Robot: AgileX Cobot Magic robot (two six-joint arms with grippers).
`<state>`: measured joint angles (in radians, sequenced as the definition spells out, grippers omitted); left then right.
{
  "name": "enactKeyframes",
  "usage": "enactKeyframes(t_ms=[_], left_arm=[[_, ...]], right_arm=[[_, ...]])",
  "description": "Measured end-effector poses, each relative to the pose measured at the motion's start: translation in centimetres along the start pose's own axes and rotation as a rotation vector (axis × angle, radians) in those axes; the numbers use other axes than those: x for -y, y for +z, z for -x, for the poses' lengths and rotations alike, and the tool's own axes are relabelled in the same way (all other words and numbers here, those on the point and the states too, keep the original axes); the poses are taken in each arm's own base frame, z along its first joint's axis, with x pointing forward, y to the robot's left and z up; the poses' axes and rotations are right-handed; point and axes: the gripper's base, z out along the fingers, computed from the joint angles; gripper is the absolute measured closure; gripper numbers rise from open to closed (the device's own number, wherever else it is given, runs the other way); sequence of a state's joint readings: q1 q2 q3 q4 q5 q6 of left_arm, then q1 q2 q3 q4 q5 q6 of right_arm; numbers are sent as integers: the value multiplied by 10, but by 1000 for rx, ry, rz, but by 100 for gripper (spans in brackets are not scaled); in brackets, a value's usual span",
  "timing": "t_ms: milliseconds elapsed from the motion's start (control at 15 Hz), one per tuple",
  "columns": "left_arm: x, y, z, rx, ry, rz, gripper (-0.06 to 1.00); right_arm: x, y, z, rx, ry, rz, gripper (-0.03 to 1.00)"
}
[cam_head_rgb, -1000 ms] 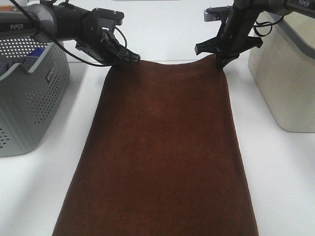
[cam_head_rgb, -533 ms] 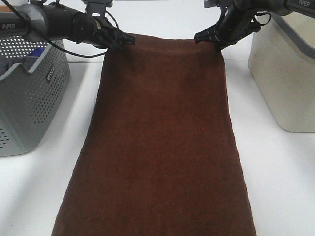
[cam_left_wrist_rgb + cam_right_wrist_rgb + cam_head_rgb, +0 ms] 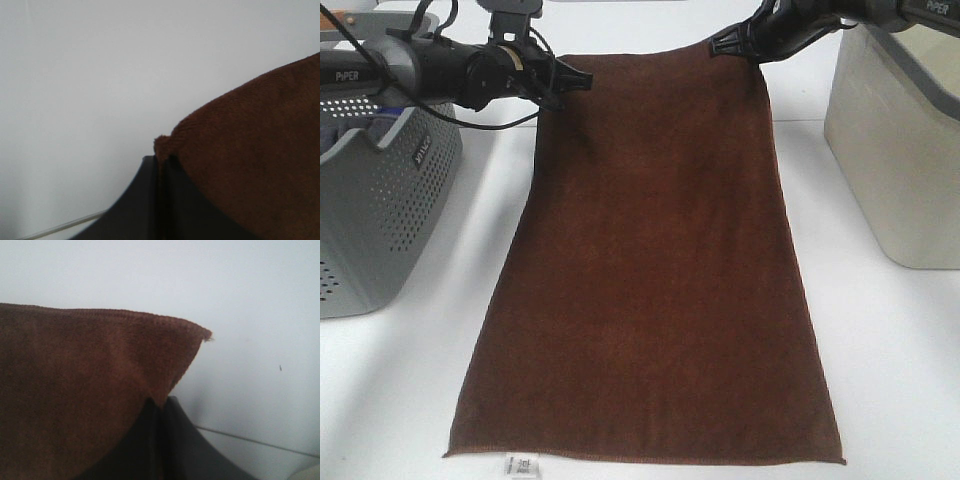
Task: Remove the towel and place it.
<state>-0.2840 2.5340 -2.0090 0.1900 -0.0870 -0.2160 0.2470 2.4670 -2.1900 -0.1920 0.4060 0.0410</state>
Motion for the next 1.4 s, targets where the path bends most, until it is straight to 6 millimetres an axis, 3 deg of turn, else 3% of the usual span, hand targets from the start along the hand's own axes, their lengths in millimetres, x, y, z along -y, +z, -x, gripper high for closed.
enactKeyframes(t_ms=[133,333,467,533,600,733,867,933,1133,1400], left_arm=[[-4,3,-4,29,-3,-2,93],[-7,9,-14,69,12,-10,91],[-7,14,-25,81,53,-15,82],[-7,16,-30,86,75,-17,72],[-7,17,-33,86,87,-18,60],[-6,17,-30,134,94,-25,39],[-5,16,-26,184,94,-34,29],[-5,16,-26,183,94,-33,27],[-6,9,-11,120,96,-16,26],[-8,-20,41,29,98,25,26]], right_arm=[[-2,8,-5,29,-10,2,97],[-7,29,-29,-10,-28,6,97],[-10,41,-45,-37,-35,10,95],[-11,44,-49,-43,-34,12,92],[-11,45,-50,-38,-31,13,84],[-11,46,-51,-35,-5,12,56],[-11,46,-51,-40,50,11,28],[-11,46,-54,-66,70,8,20],[-10,42,-59,-164,96,3,16],[-6,2,-15,-149,188,42,15]])
